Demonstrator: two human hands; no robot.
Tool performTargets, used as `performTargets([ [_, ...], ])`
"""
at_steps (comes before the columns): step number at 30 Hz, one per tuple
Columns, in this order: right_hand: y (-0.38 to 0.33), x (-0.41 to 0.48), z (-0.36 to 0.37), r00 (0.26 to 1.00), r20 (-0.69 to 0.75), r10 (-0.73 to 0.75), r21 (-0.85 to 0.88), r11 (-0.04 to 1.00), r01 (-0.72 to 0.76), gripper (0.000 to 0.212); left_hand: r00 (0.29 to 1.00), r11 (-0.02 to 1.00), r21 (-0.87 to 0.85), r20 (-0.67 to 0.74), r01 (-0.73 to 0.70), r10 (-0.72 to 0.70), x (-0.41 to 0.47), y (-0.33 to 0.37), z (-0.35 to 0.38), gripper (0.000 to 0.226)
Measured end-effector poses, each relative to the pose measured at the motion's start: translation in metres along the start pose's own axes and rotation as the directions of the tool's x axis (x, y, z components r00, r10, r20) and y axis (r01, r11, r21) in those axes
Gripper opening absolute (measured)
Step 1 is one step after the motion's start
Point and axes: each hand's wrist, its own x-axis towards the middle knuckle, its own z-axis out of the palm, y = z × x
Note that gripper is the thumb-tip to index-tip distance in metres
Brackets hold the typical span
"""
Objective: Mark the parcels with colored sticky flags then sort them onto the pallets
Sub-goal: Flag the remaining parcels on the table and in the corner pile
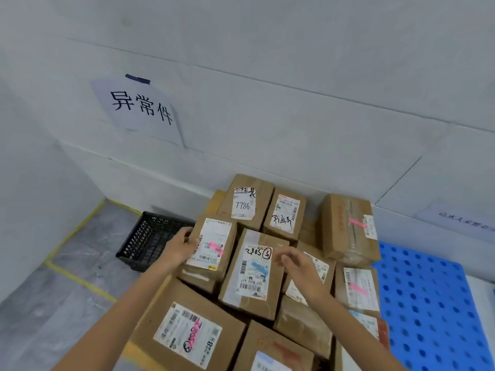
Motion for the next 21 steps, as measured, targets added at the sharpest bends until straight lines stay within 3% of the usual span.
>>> performTargets([
  [4, -0.016, 0.047, -0.002, 0.997, -0.063, 0.043, 0.003, 0.999, -0.043, 0.027, 0.993, 0.981, 0.162, -0.027, -0.106, 0.112, 0.034, 0.019, -0.019, 0.044],
  [7, -0.029, 0.097, 0.006, 0.992, -0.054, 0.118, 0.028, 0.993, -0.117, 0.022, 0.982, 0.967, 0.190, -0.047, -0.172, 0.184, 0.078, 0.053, -0.028, 0.040],
  [13, -0.045, 0.173, 0.041, 0.940, 0.075, 0.333, -0.068, 0.942, -0.328, 0.037, 0.974, 0.972, 0.205, 0.218, -0.112, 0.066, 0.152, 0.104, 0.006, 0.056],
  [16, -0.052, 0.183, 0.050, 0.944, 0.031, 0.328, -0.231, 0.921, -0.313, 0.037, 0.933, 0.973, 0.223, 0.358, -0.052, -0.032, 0.166, 0.104, 0.026, 0.053],
  [21, -0.062, 0.184, 0.047, 0.931, 0.047, 0.362, -0.352, 0.878, -0.324, 0.040, 0.885, 0.994, 0.058, 0.452, 0.096, -0.112, 0.179, 0.088, 0.034, 0.048],
])
